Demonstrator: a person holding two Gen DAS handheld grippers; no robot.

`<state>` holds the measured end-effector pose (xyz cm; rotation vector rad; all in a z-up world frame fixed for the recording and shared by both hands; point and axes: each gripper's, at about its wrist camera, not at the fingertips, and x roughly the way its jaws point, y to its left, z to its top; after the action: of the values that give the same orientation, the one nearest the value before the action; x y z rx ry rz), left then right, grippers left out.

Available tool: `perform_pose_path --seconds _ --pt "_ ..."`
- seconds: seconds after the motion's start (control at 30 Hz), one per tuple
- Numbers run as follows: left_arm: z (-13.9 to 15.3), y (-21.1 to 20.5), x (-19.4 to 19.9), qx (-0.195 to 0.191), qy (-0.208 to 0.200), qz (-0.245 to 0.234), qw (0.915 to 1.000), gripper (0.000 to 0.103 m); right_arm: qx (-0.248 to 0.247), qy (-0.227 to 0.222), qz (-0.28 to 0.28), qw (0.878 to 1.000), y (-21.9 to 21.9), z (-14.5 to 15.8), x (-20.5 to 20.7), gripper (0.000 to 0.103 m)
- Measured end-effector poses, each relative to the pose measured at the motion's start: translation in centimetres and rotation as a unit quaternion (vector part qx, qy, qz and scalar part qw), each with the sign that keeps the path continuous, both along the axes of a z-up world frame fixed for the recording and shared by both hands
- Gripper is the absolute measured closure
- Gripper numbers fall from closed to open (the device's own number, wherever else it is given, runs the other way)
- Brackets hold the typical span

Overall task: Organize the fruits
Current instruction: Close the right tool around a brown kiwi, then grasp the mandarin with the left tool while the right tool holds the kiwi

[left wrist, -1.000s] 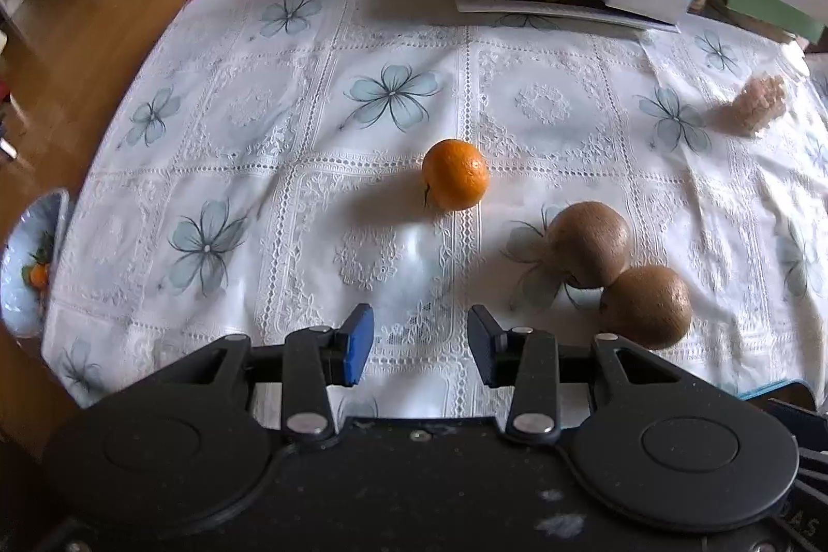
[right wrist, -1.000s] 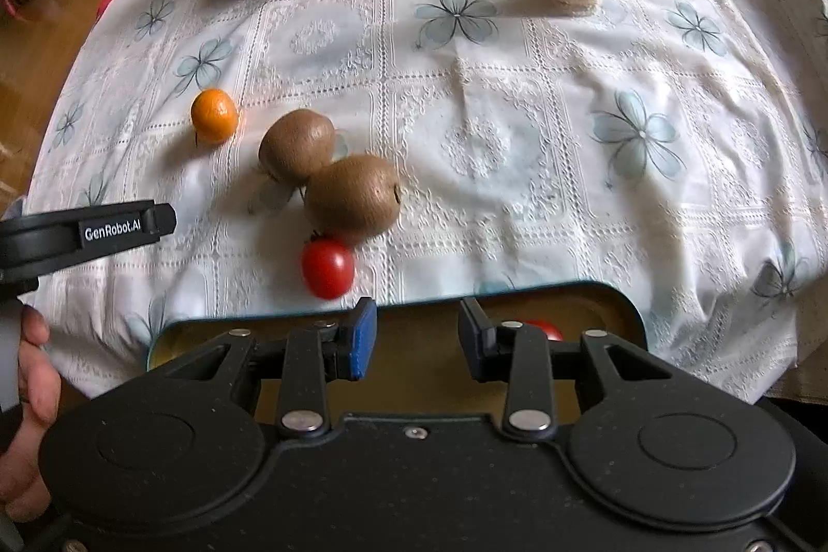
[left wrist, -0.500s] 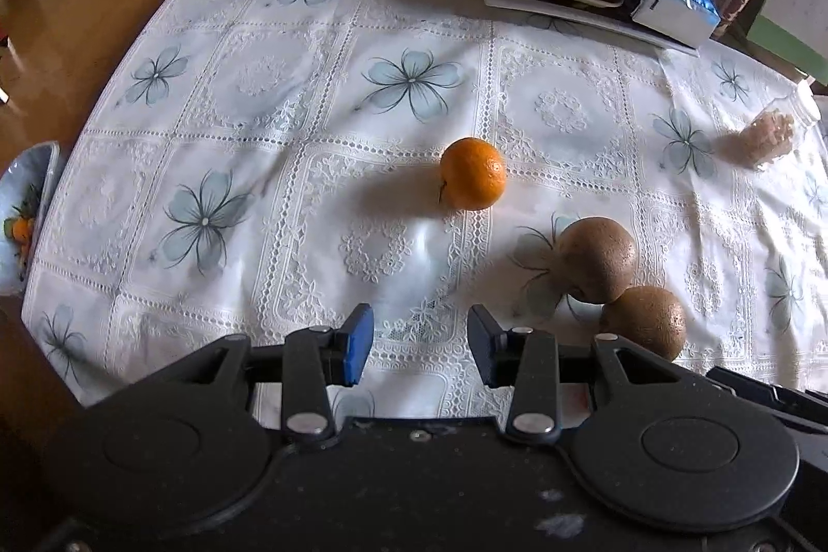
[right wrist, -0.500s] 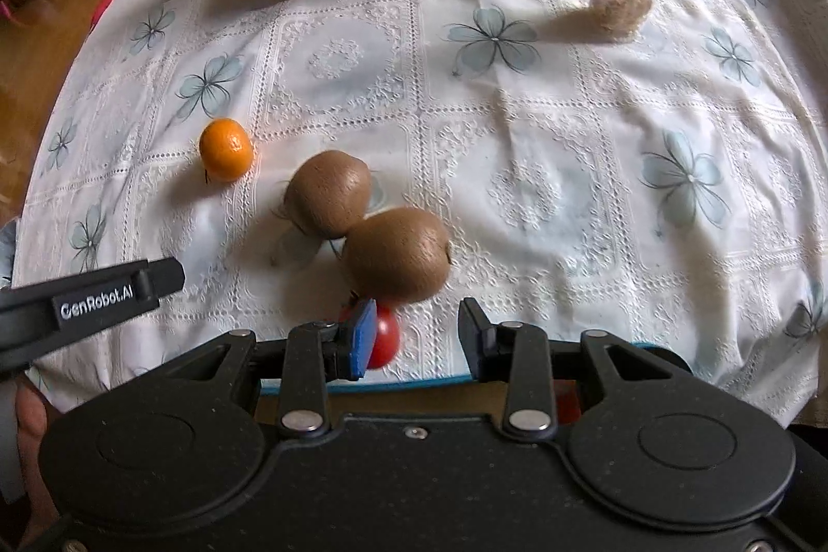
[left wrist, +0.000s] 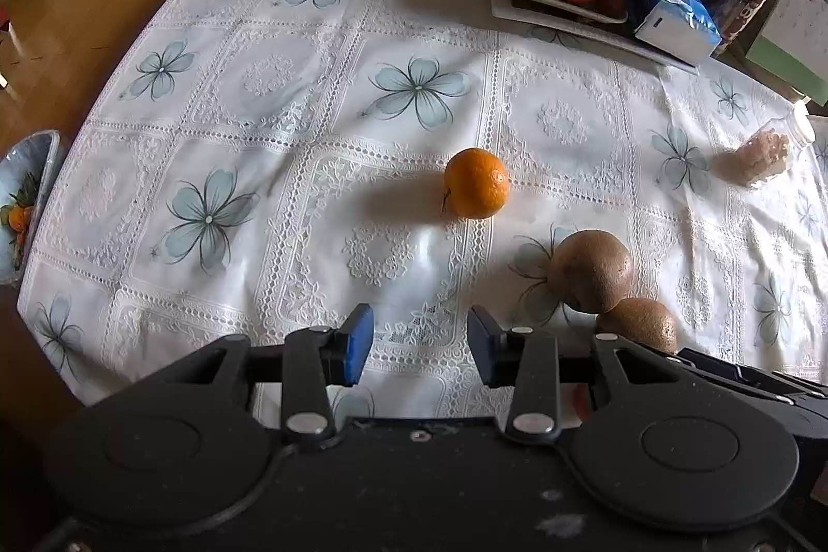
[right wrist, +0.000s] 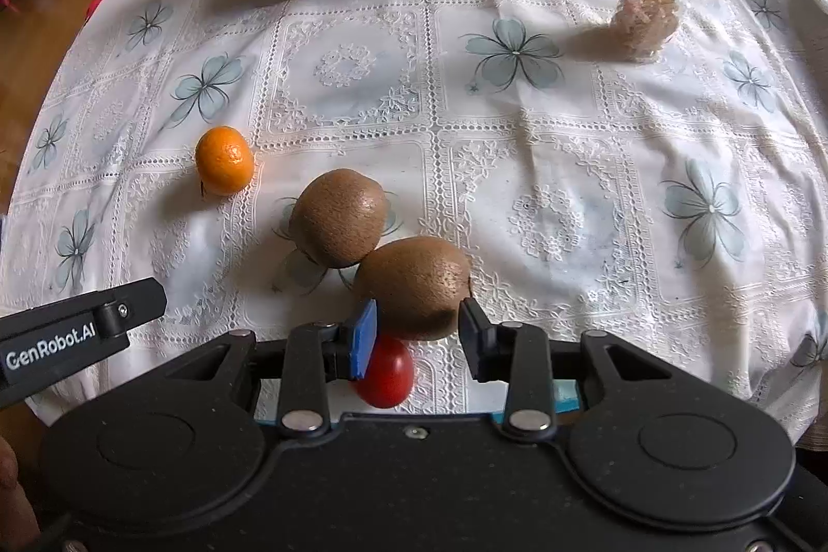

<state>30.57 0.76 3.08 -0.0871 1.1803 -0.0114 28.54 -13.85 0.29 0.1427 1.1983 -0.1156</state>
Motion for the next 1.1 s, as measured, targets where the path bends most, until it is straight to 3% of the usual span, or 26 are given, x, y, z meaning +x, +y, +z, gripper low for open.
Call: perform_pose_path --seconds 0.57,1.1 --pt "0.1 0.1 0.1 -0.006 0.001 0.005 1.0000 0.061 -0.048 -0.017 0.013 0.999 1.2 -1.0 1.5 0.040" --pt "-0.5 0.1 0.4 -0.004 0.009 0.007 0.9999 0.061 -0.024 -0.019 0.005 1.000 0.5 -1.8 1.6 0.040"
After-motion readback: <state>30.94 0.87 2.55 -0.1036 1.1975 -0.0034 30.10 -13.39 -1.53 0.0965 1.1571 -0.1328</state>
